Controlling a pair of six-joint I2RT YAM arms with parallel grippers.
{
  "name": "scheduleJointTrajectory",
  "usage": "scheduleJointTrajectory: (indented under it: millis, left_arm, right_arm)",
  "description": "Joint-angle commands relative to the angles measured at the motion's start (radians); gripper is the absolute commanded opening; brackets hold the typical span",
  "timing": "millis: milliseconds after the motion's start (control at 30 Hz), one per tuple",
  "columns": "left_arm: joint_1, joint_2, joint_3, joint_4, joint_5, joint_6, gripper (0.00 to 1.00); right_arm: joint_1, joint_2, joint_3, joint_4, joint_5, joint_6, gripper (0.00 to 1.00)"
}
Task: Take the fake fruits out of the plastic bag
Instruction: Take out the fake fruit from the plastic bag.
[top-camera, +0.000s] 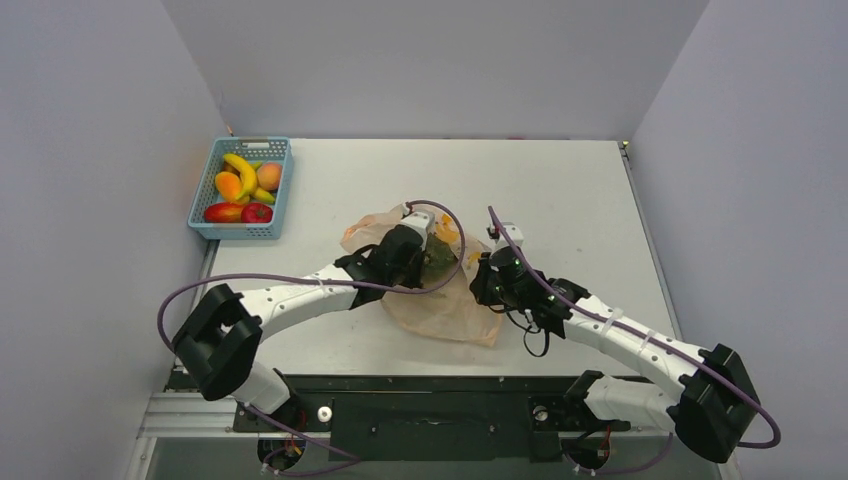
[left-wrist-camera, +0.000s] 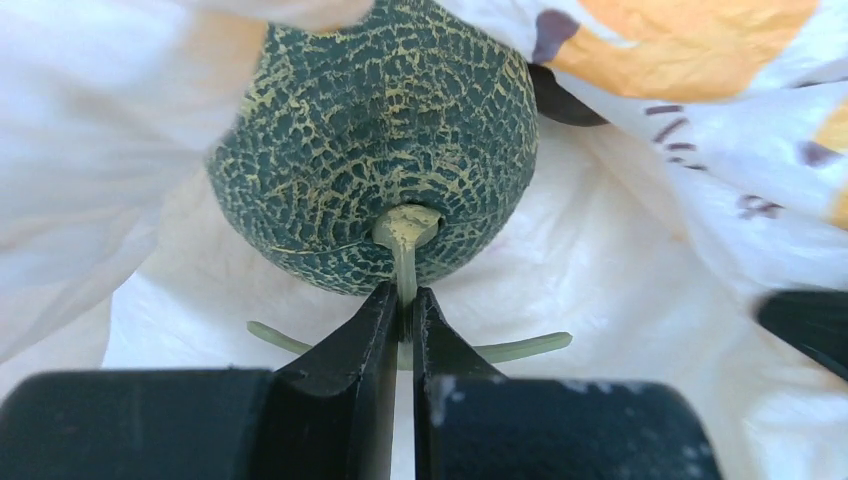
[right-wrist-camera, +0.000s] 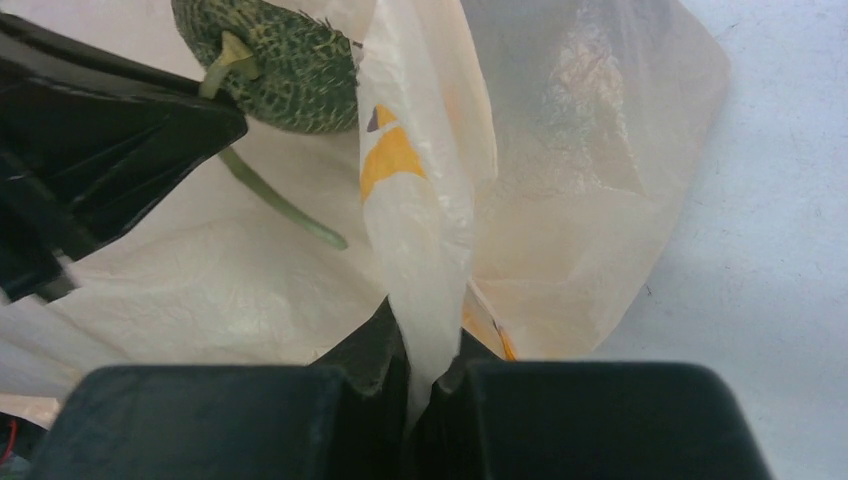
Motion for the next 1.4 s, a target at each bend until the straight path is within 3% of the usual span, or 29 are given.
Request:
scheduleJointTrajectory:
  millis: [0,400,933,1167,1367]
  left_arm:
    - [0.027,-0.102,0.039,-0.037,0.132,-0.117,0.0]
    - [0.041,-0.25,0.067,-0.095,0.355,-0.237,0.0]
    - [0.048,-0.404,0.09,-0.1,0.646,-0.235,0.0]
    - [0.147,-0.516,0.113,-0.033,0.768,-0.286,0.0]
    - [0.288,-0.608,0.151,-0.081,0.819,-0.287,0.0]
  right_arm:
    - [0.007,0.019,0.012,0.042,0.031,-0.009,0.0]
    - [0.006,0.047,0.008,0.039,0.068,-0.022,0.0]
    - [-0.033,0.043,0.033,0.012,0.111,-0.045,0.0]
    - [-0.042,0.045,0.025,0.012,0.092,-0.048,0.0]
    - [-0.044,0.046,0.028,0.014,0.085,-0.05,0.0]
